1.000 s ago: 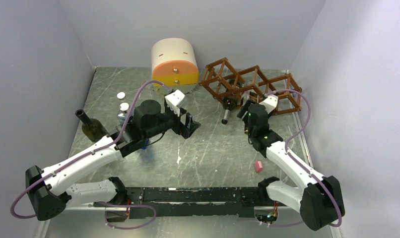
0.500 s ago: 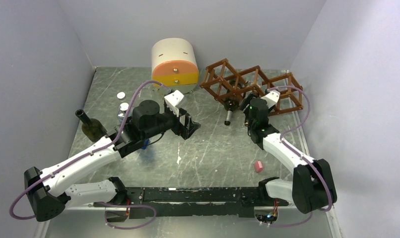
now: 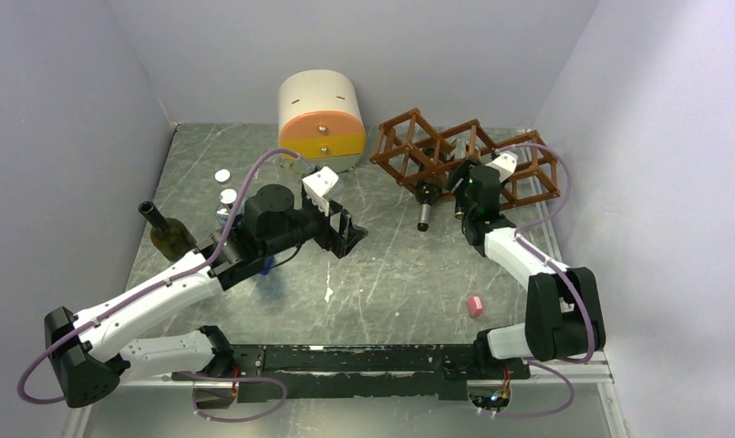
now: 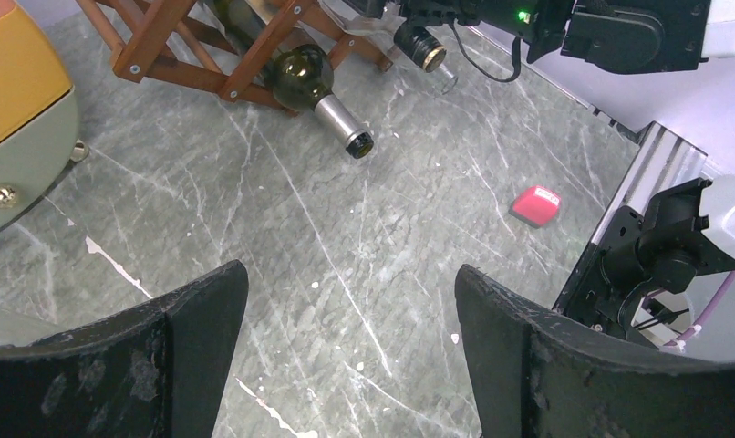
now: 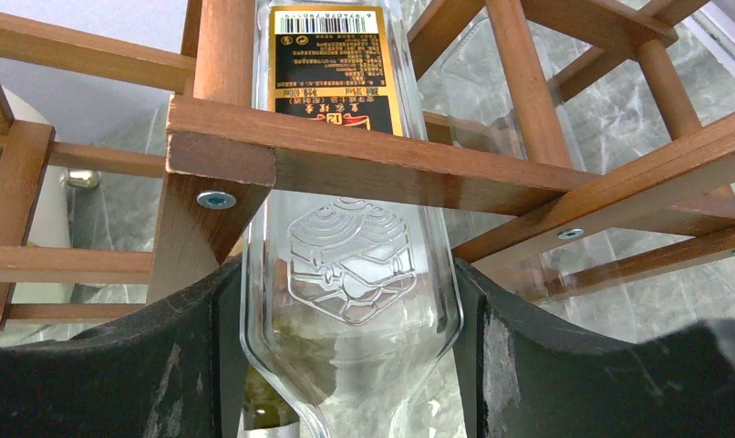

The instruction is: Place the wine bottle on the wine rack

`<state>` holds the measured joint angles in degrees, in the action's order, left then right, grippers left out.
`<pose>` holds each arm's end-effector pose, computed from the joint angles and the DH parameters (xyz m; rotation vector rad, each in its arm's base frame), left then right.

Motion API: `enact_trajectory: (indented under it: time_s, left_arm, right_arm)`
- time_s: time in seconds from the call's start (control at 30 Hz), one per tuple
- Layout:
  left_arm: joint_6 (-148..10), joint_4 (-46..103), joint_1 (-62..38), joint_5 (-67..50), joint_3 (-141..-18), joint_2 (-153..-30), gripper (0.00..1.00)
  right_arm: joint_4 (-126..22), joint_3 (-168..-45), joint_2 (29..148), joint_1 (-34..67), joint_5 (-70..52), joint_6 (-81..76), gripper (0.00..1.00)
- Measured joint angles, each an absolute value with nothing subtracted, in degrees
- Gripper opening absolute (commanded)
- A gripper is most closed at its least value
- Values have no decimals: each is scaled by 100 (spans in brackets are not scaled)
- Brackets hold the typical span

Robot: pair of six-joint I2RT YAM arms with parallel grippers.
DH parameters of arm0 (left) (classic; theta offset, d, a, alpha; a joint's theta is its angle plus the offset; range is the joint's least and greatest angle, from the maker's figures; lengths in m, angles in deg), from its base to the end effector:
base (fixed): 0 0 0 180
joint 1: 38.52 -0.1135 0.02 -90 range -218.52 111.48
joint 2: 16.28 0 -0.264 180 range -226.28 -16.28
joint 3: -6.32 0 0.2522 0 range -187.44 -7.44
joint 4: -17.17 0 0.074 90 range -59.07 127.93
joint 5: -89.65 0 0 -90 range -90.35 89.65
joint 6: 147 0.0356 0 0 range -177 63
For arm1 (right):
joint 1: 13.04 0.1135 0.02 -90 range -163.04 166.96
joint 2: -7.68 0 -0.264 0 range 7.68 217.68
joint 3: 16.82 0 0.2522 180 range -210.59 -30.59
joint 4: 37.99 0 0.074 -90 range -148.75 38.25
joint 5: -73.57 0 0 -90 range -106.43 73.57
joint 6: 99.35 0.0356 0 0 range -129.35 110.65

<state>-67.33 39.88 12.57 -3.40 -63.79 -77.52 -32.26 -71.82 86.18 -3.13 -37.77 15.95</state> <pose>0.1546 -0.1946 0.3576 0.6941 1.7552 -0.7983 0.2984 0.0390 0.2389 0.4977 1.7919 0.0757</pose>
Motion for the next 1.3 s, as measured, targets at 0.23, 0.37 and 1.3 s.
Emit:
enact_trajectory:
  time_s: [0.23, 0.37, 1.3]
  left_arm:
    - [-6735, 3993, 1257, -340, -6386, -7808, 87]
    - [-6735, 4030, 1257, -340, -6386, -7832, 88]
    - [-6215, 4535, 1257, 1583, -7175, -6871, 99]
  right_arm:
    - [-3207, -7186, 8633, -355, -3635, 1538, 82]
    - [-3266, -7186, 8556, -370, -3635, 1473, 87]
    - [-6057, -8406, 6351, -436, -1585, 878, 71]
